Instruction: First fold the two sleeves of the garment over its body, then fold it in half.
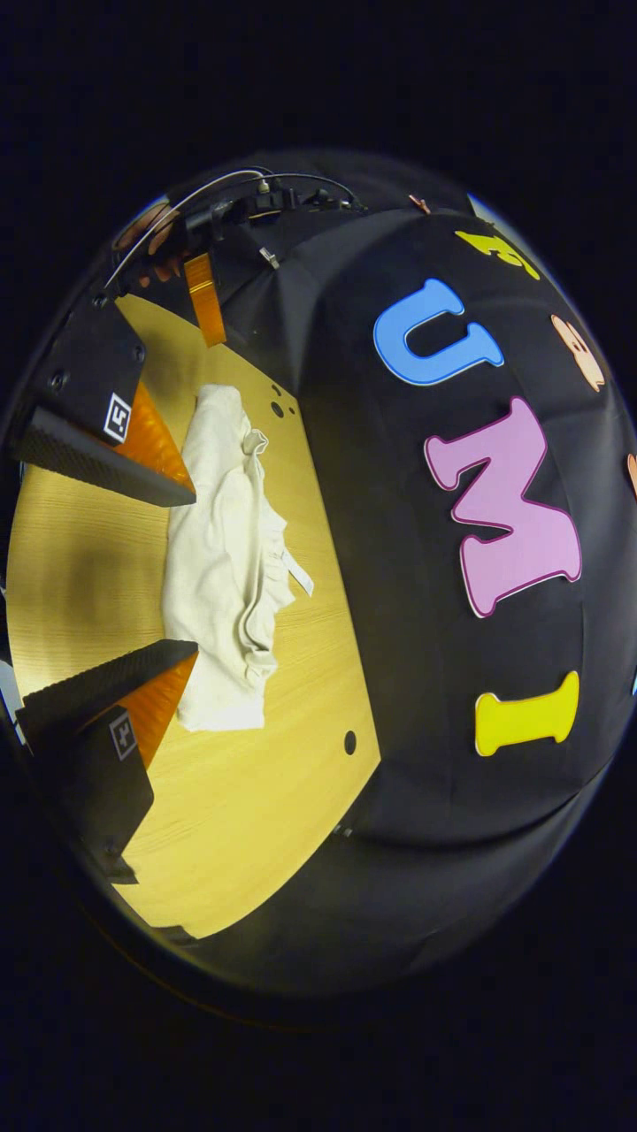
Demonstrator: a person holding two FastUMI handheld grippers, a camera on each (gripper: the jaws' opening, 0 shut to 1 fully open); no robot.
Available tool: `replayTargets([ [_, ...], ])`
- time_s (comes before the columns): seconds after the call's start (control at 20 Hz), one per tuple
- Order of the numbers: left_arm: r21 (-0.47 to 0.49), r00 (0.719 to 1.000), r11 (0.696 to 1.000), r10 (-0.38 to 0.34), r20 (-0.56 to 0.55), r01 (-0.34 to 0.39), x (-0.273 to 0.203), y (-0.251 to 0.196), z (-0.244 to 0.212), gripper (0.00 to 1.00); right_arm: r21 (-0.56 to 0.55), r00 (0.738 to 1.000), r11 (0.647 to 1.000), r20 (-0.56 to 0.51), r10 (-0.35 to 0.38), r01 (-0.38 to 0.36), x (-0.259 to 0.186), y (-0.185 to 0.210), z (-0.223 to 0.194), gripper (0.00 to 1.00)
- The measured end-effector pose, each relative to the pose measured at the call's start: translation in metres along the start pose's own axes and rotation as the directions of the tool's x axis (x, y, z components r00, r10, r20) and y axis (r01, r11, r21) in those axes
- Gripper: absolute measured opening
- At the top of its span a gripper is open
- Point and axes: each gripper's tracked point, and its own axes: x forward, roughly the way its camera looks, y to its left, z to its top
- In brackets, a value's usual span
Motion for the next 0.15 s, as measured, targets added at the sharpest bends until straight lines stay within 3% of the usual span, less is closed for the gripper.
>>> replayTargets([
  [0.15,0.021,0.999,1.000,0.005,-0.046,-0.004,-0.008,0.000,-0.029,0.75,0.004,0.999,1.000,-0.039,-0.003,0.003,-0.004,0.001,-0.021,0.94],
])
